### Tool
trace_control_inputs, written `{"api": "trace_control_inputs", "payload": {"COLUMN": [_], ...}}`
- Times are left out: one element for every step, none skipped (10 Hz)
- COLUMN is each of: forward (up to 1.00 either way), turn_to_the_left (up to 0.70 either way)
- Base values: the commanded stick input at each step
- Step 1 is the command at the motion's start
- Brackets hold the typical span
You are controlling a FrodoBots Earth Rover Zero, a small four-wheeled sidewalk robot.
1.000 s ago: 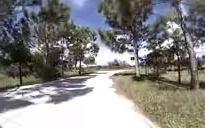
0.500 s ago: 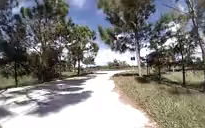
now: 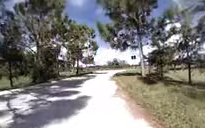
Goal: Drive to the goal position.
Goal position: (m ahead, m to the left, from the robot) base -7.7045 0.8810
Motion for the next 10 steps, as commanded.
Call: {"api": "trace_control_inputs", "payload": {"forward": [0.85,0.62,0.32,0.02,0.0,0.0,0.0,0.0,0.0,0.0], "turn_to_the_left": [0.0,0.0,0.0,0.0,0.4,0.85,0.85,0.85,0.85,0.85]}}
